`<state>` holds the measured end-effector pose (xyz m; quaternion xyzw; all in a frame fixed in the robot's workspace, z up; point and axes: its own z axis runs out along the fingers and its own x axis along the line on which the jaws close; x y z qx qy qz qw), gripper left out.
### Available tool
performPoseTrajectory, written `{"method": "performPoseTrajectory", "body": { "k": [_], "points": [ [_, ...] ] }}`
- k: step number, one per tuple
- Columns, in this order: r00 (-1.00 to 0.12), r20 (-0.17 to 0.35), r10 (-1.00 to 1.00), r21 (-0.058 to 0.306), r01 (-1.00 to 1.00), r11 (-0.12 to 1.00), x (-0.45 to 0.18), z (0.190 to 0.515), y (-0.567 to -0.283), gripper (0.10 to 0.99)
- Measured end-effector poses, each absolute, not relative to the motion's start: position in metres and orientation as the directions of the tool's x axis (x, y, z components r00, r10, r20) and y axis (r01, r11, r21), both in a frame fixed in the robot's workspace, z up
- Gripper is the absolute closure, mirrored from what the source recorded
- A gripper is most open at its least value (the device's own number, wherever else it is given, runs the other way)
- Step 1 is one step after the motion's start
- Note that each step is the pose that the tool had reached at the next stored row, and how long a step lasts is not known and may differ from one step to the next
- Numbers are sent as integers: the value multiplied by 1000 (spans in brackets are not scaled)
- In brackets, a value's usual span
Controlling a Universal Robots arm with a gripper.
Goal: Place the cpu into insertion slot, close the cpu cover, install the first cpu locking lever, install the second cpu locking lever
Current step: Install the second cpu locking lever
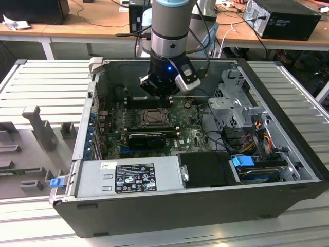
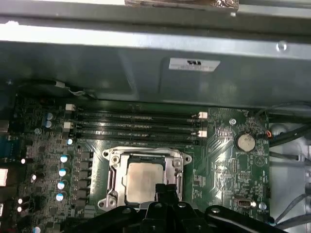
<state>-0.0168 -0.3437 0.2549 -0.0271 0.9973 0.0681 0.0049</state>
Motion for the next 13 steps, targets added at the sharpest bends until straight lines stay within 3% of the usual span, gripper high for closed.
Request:
{"method": "performPoseTrajectory", "body": {
  "k": [13],
  "points": [
    [-999, 0, -53, 146, -53, 988, -19, 239, -380, 980]
  ]
}}
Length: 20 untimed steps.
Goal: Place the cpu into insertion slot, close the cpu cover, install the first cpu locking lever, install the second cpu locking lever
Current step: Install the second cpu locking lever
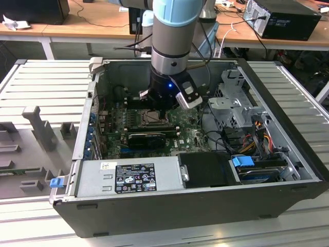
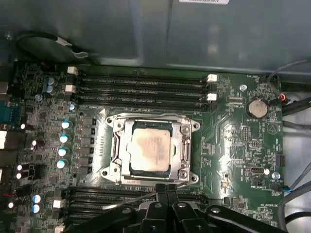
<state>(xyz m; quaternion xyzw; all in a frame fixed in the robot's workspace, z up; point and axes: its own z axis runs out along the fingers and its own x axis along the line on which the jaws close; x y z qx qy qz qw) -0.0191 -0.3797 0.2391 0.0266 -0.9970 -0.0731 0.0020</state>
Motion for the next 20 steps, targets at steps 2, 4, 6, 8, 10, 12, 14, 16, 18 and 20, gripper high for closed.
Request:
{"method": "performPoseTrajectory", "body": {
  "k": [2, 4, 6, 8, 10, 12, 14, 16, 18, 20],
  "points": [
    [-999, 2, -53, 156, -52, 986, -21, 239, -383, 980],
    [-999, 4, -53, 169, -52, 984, -26, 238, -386, 980],
    [-999, 6, -53, 182, -51, 982, -35, 238, -388, 980],
    [-999, 7, -54, 185, -51, 981, -37, 236, -388, 980],
    [-999, 7, -53, 185, -51, 981, -38, 235, -388, 980],
    [-999, 7, -53, 185, -51, 981, -40, 234, -388, 980],
    [-999, 10, -53, 185, -51, 981, -40, 233, -388, 980],
    [-998, 12, -53, 185, -50, 981, -42, 231, -388, 980],
    [-998, 14, -53, 186, -50, 981, -43, 227, -388, 980],
    [-998, 15, -53, 186, -50, 981, -45, 224, -388, 980]
  ]
}}
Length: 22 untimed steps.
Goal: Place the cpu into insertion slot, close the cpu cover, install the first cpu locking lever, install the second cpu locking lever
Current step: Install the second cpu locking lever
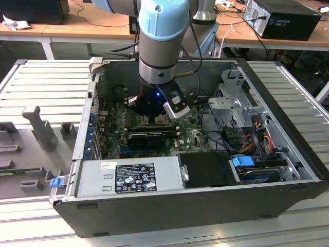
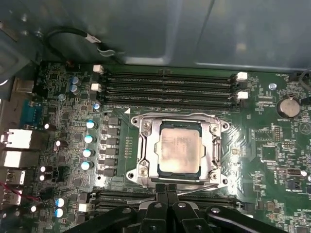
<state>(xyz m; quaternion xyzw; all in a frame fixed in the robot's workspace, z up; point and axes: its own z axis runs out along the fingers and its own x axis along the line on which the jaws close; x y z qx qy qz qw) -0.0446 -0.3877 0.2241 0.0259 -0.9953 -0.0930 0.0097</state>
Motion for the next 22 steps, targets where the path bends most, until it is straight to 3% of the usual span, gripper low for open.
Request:
{"method": "performPoseTrajectory", "body": {
  "k": [9, 22],
  "points": [
    [-998, 12, -66, 224, -62, 973, -53, 221, -398, 980],
    [-993, -4, -116, 374, -109, 921, -64, 208, -406, 980]
  ]
}}
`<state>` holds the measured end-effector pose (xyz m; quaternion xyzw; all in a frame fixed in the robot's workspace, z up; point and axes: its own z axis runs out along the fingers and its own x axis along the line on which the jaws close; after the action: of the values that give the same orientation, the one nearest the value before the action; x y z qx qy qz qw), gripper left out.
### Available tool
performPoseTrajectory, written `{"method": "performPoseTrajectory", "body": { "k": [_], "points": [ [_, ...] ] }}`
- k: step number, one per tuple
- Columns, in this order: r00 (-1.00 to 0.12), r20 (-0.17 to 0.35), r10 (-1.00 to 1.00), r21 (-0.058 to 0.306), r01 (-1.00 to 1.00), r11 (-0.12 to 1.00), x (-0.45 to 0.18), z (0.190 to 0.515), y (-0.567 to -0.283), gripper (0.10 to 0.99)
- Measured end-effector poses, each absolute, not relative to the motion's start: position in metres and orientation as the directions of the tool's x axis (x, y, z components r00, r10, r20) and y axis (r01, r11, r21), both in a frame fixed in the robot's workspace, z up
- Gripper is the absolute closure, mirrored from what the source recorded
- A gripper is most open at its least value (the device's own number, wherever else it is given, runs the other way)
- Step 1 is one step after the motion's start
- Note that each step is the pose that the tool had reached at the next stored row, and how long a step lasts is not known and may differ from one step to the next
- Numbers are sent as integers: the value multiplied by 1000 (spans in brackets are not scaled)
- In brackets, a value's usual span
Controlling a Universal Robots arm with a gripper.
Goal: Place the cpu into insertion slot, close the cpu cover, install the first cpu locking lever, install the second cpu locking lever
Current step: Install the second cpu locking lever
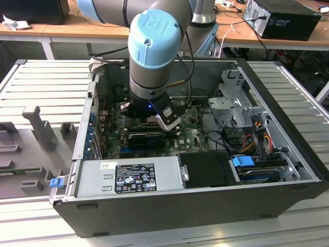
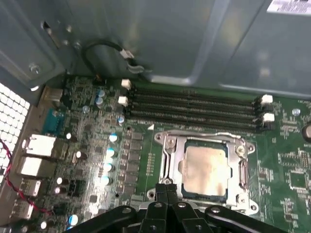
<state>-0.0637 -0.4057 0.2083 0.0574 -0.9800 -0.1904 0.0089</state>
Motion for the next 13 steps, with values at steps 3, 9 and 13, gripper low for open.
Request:
{"method": "performPoseTrajectory", "body": {
  "k": [3, 9, 13],
  "points": [
    [-993, -7, -116, 396, -109, 912, -65, 208, -406, 980],
    [-993, -7, -116, 396, -109, 912, -65, 229, -406, 980],
    [-993, -3, -116, 395, -108, 912, -60, 239, -406, 980]
  ]
}}
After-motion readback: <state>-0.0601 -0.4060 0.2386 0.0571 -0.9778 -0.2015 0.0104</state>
